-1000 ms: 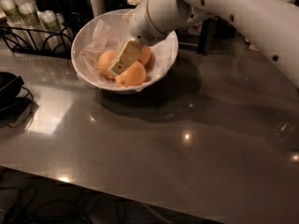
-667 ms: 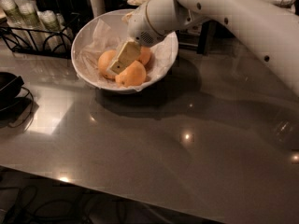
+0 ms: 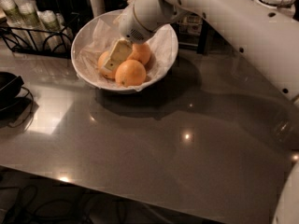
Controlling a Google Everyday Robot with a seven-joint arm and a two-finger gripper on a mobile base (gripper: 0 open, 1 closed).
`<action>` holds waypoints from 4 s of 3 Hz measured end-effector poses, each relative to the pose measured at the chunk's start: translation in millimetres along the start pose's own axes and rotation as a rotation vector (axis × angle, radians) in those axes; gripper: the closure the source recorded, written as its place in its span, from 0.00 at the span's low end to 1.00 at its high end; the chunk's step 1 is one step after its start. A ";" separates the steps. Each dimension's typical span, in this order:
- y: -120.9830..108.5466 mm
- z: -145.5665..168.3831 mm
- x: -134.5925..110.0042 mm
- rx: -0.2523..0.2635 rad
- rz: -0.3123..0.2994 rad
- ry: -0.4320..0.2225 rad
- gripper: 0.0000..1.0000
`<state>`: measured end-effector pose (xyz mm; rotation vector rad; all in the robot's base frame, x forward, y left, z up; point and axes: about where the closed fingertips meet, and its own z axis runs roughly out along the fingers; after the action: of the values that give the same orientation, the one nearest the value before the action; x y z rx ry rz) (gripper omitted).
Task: Pick orange from white bowl
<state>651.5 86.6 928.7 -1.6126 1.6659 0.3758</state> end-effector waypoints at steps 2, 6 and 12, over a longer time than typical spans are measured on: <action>-1.1 29.7 9.4 -0.056 0.002 0.062 0.19; 15.9 68.4 21.0 -0.156 0.023 0.114 0.22; 16.3 65.9 8.5 -0.201 0.023 0.038 1.00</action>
Offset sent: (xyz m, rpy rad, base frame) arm 0.0187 0.0156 -0.0408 -0.0927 0.0819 0.0212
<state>658.0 128.1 874.6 -1.7566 1.7214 0.5424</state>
